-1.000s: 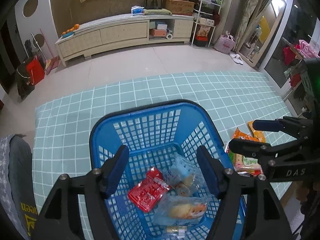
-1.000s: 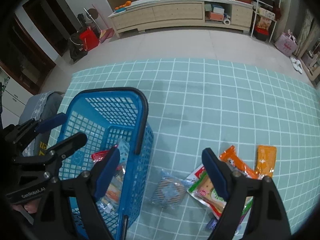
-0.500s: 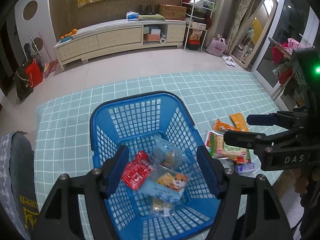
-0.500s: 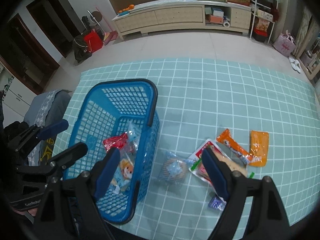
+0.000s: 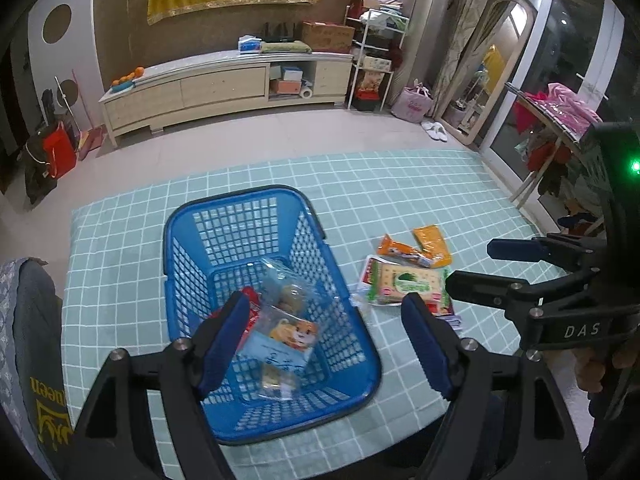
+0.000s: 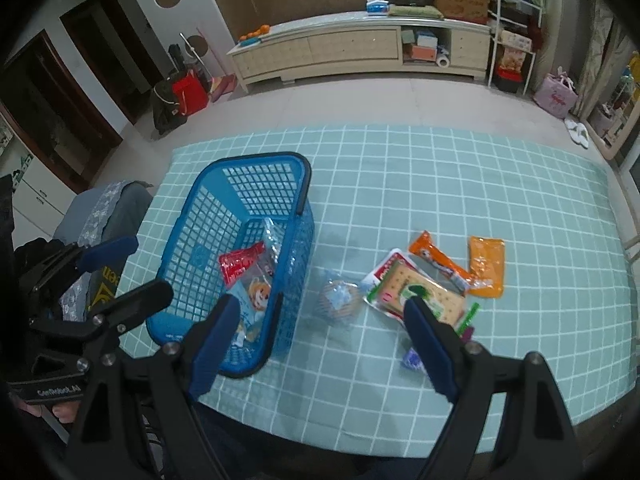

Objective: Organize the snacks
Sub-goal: 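Move both tools back toward the pile of snacks beside the basket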

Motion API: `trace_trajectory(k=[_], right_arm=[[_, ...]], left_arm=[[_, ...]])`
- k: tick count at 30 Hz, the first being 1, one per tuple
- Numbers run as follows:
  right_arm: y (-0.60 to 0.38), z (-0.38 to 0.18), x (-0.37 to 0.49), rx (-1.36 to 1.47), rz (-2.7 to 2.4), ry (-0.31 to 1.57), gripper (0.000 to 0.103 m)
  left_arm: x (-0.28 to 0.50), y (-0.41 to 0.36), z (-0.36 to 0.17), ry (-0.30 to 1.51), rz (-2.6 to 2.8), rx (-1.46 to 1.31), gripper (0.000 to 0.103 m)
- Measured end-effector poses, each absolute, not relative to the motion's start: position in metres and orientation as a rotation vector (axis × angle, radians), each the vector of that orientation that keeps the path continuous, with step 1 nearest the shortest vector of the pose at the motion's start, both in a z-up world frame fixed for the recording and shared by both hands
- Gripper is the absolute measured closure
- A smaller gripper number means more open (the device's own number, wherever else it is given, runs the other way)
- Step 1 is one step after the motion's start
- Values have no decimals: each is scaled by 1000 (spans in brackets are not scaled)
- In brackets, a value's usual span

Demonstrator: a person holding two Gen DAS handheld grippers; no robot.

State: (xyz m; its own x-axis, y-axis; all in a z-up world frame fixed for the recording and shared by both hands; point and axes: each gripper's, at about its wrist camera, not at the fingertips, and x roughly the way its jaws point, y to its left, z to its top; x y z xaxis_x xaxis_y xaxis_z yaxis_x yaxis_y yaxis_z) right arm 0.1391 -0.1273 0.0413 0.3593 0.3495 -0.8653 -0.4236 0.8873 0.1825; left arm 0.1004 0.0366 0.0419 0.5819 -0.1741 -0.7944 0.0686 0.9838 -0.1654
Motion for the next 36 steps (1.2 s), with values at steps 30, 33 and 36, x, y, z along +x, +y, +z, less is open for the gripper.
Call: trace_trajectory(k=[30, 33, 36], right_arm=[[-259, -2, 147, -79, 389, 1126, 16], [-268, -12, 153, -64, 373, 1132, 16], [-273, -21, 158, -54, 365, 1141, 16]], left_arm=[[129, -98, -31, 1131, -218, -165, 27], [138, -105, -43, 1165, -207, -190, 27], [145, -108, -53, 1183, -194, -209, 27]])
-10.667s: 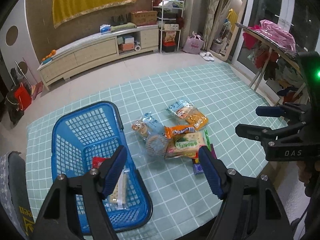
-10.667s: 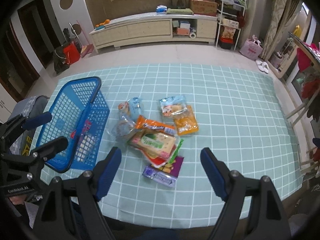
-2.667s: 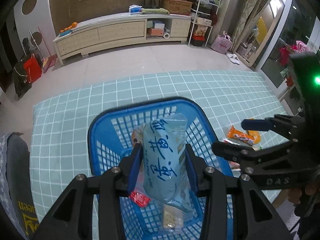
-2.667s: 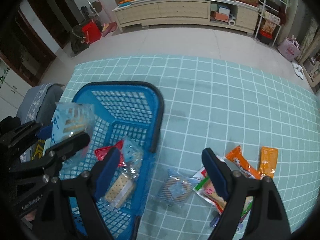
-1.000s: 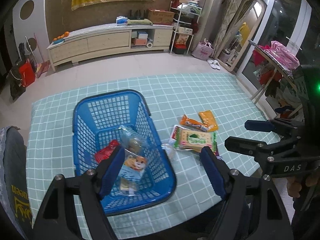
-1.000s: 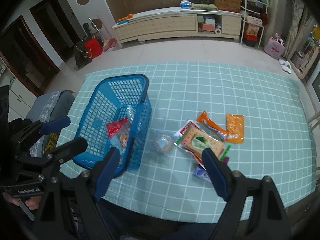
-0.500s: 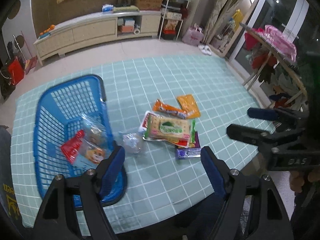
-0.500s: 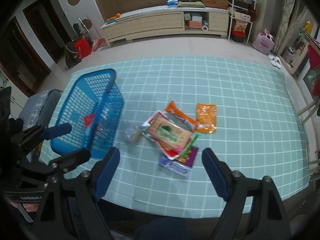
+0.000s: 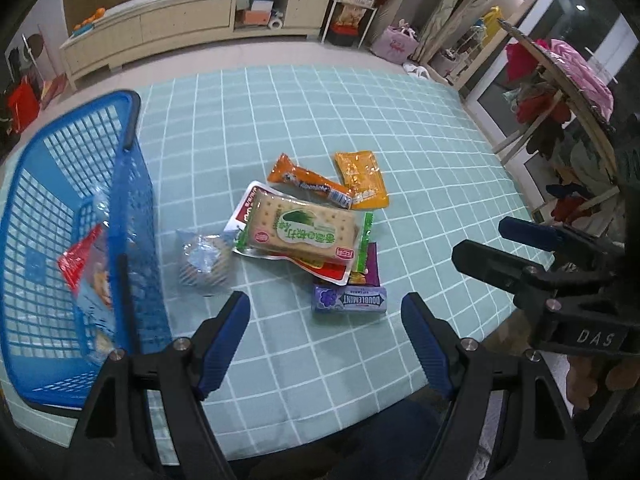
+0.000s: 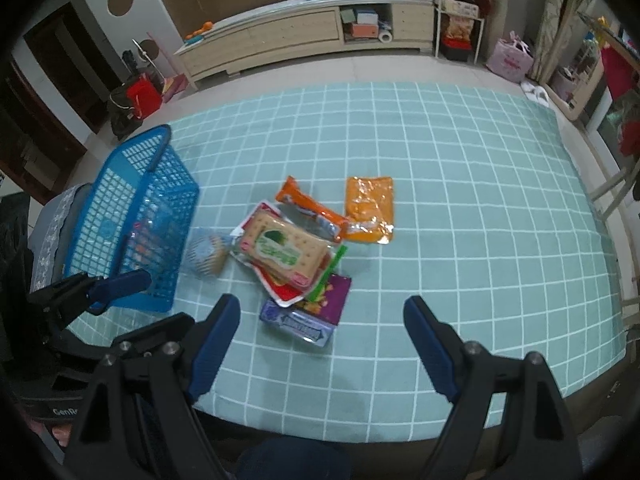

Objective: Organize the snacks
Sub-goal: 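Move both tools back toward the pile of snacks beside the basket, then grasp the red-and-yellow sausage packet with the left tool while the right tool grasps the cracker pack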

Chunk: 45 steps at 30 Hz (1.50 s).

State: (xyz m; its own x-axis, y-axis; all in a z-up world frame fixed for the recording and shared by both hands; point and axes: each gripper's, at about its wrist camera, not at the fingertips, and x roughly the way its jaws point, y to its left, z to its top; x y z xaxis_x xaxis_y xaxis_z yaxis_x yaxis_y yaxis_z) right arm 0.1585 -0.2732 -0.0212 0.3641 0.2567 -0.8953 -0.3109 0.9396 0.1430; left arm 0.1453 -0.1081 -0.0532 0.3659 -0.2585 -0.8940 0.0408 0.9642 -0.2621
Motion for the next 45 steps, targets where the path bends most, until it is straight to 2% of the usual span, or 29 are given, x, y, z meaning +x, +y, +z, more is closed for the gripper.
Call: trace_trajectory(k=[6, 13, 28, 29, 31, 37, 45], right_arm=[[-286, -46, 173, -21, 361, 1169, 16], [-297, -66, 190, 3, 347, 1190, 16], [-296, -99, 212, 42, 384, 1236, 16], [-297, -100, 212, 45, 386, 1237, 16], [-299, -101, 213, 50, 389, 1240, 16], [-306, -107, 213, 50, 381, 1256, 16], [-305, -104, 212, 24, 401, 1257, 16]], left_arm=[[163, -113, -80, 1240, -149, -240, 29], [185, -106, -116, 1330, -70, -308, 51], [216, -100, -166, 1400, 0, -384, 53], [216, -99, -167, 1396, -1, -392, 56], [218, -98, -170, 1386, -10, -397, 70], [220, -98, -172, 1364, -56, -394, 91], [214, -101, -154, 1336, -124, -282, 99]])
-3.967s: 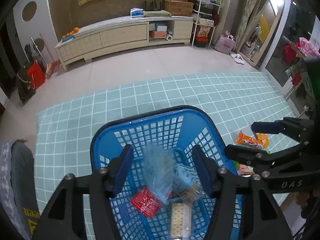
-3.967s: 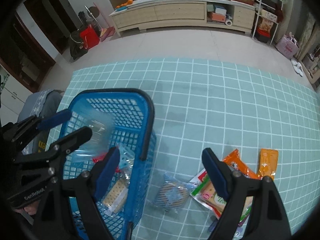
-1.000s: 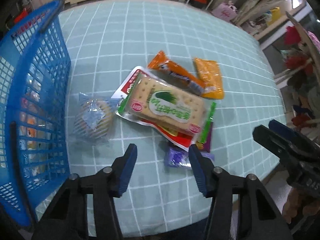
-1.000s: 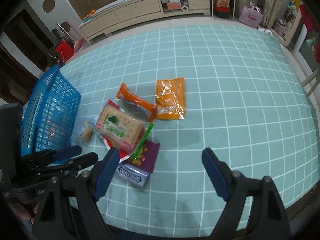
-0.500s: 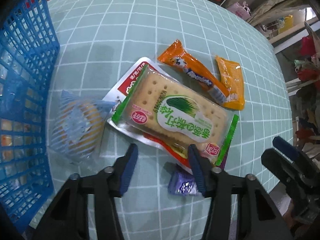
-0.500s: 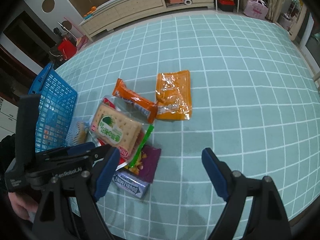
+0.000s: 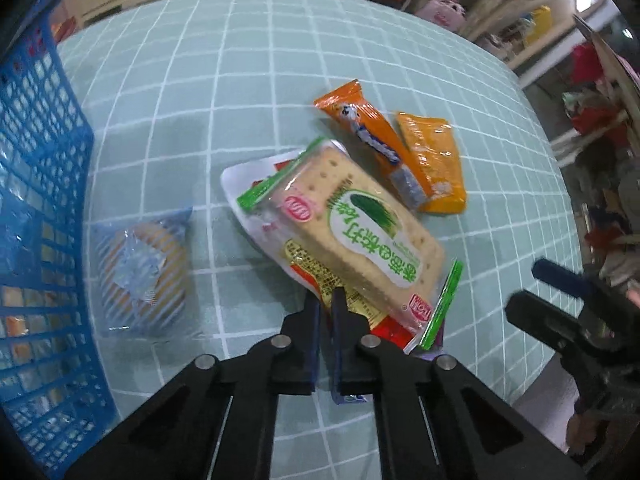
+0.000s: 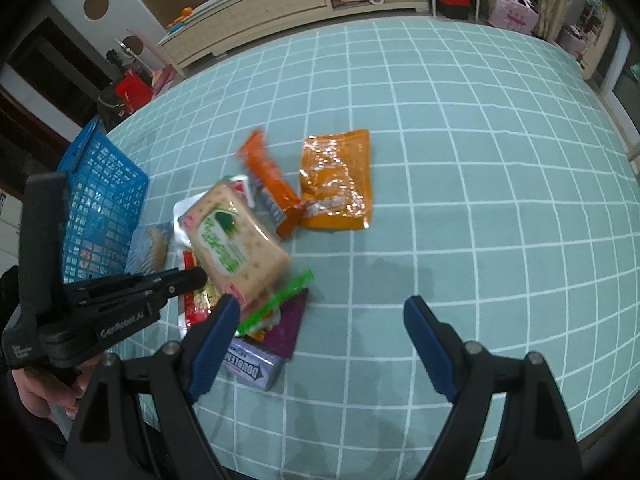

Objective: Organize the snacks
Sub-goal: 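Grasp the red-and-yellow sausage packet with the left tool while the right tool grasps the cracker pack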

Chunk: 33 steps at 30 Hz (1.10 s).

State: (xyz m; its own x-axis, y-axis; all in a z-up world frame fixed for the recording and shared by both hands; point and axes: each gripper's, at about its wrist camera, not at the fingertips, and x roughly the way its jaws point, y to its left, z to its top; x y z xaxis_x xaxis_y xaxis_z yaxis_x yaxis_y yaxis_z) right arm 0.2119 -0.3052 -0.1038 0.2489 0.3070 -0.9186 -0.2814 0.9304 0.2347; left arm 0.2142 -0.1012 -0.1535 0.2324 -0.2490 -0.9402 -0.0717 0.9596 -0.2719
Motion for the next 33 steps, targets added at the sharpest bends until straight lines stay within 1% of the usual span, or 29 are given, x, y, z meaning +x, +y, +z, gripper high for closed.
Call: trace_trajectory(k=[7, 14, 24, 27, 31, 32, 33], right_arm=[[-279, -103, 213, -57, 485, 1254, 16], [-245, -122, 219, -144, 603, 1302, 16], [-216, -145, 245, -322, 646, 1296, 16], [-206, -155, 248, -342, 708, 1323, 16], [-198, -158, 252, -356, 696, 1297, 16], [-198, -160, 253, -351, 702, 1299, 18], [-196, -162, 253, -356, 708, 1302, 27]], left_arm=[[200, -89, -139, 1329, -160, -219, 100], [192, -79, -140, 1343, -159, -182, 101], [204, -111, -149, 1341, -174, -75, 101], [206, -115, -149, 1337, -175, -45, 101], [208, -119, -150, 1334, -183, -33, 101], [209, -119, -151, 1335, -183, -33, 101], [209, -120, -151, 1334, -183, -33, 101]])
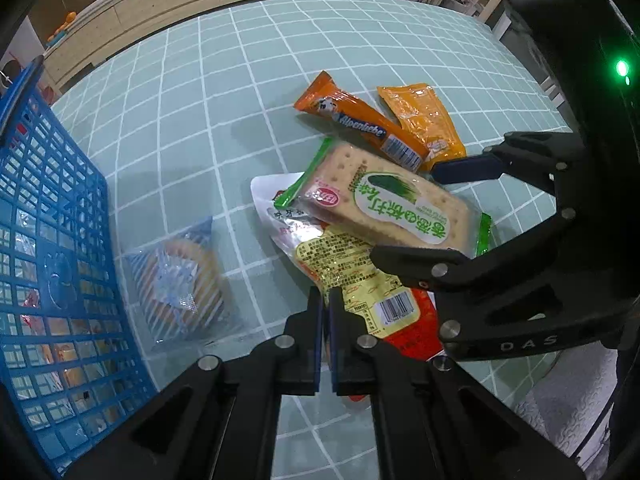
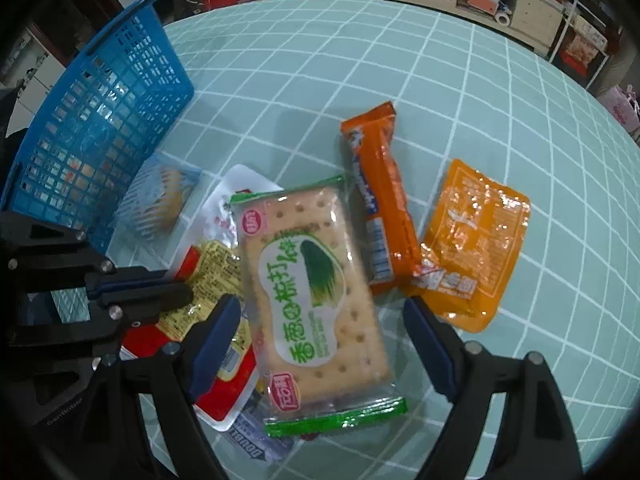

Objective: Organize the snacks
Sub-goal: 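Grasp the red-and-yellow sausage packet with the left tool while the right tool grasps the cracker pack, then lift both packs and carry them over the blue basket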

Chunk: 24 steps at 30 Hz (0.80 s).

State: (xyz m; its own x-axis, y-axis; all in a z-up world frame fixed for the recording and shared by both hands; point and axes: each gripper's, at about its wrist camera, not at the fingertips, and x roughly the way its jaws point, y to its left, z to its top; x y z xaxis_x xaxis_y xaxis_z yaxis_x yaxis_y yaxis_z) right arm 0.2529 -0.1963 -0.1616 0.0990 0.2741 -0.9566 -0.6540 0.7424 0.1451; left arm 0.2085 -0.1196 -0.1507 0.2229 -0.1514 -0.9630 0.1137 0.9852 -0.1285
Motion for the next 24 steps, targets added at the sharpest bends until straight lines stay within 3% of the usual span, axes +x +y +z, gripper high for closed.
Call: trace_trajectory(k=[3, 14, 24], right_arm=[[-193, -163, 248, -399, 716, 1274, 42], [-208, -114, 218, -363, 667, 1184, 43], [-213, -33, 185, -358, 625, 1079, 43]], left_arm=[[208, -120, -150, 1326, -181, -34, 101], [183, -115, -108, 1243, -162, -25, 103], [139, -95, -30, 1102, -148, -15, 103]])
